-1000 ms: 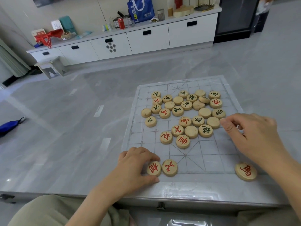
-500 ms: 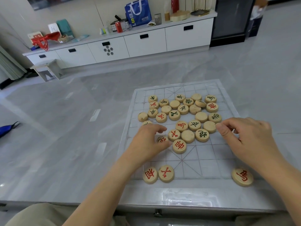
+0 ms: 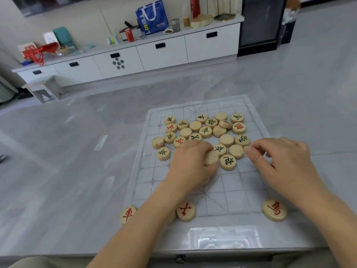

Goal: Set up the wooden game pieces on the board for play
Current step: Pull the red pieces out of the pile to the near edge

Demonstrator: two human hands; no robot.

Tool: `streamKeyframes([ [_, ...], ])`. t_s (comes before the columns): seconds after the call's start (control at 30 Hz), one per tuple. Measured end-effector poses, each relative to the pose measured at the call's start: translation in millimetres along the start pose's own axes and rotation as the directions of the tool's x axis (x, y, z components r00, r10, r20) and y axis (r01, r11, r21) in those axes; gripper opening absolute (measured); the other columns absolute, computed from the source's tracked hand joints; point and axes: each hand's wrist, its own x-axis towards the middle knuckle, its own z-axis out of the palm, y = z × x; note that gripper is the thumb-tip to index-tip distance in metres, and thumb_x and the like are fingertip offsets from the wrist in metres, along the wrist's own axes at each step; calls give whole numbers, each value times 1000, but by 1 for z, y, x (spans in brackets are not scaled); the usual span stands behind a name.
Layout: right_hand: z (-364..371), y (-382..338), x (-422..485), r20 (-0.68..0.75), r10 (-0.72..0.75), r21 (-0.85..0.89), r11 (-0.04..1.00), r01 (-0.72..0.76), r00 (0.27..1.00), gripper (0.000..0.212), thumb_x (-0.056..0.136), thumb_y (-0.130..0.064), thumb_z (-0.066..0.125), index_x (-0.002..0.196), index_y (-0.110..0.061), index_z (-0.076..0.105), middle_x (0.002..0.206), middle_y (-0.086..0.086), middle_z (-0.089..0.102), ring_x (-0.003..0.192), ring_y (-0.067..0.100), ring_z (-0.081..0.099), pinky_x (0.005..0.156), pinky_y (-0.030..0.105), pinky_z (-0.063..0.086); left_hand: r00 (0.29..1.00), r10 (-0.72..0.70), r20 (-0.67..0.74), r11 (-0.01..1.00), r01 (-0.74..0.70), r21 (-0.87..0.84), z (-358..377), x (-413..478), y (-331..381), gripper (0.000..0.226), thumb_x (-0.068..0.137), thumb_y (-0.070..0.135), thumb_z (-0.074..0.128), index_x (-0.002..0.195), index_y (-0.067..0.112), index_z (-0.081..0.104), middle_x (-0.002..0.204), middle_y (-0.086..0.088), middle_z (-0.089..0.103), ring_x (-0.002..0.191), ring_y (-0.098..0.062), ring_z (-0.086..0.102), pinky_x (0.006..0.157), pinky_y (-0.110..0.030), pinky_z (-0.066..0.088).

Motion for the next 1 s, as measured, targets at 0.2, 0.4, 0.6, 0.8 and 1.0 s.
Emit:
streamKeyframes([
  [0.2,9,-13,-7,60,-58,-5,998,58,997,45,74,-66,40,94,-31,61,71,-22,49,73,8,48,75,29,21,973,-173,153,628,228,-744,-25,-21,14,29,73,22,73,101,18,68,88,7,66,77,-5,59,71,-21,51],
  [0.4,15,-26,-15,120,-178,66,983,171,977,60,75,-65,47,126,-34,48,81,-19,54,80,6,51,78,30,27,918,-80,388,95,395,-914,-26,-37,12,20,82,17,60,98,10,70,89,-7,71,81,-16,65,66,-21,53],
  [0.6,17,-29,-16,74,-237,103,968,229,969,56,81,-64,45,127,-32,47,83,-16,59,81,8,53,78,31,30,916,-102,387,115,398,-910,-26,-36,15,24,94,11,45,99,5,68,88,-12,72,77,-16,68,62,-19,53],
  [0.8,14,-32,-16,68,-243,95,967,236,968,49,81,-59,49,118,-29,56,86,-16,61,83,10,55,79,32,30,912,-151,381,249,408,-878,-21,-40,14,22,96,9,47,102,7,68,87,-10,71,74,-15,62,63,-20,53],
  [1.0,13,-31,-14,71,-258,62,965,254,964,42,75,-58,54,102,-27,65,86,-15,61,85,10,55,79,31,30,908,-169,383,455,417,-787,-21,-44,23,24,84,12,58,105,10,68,86,-4,71,81,-12,65,78,-26,55],
])
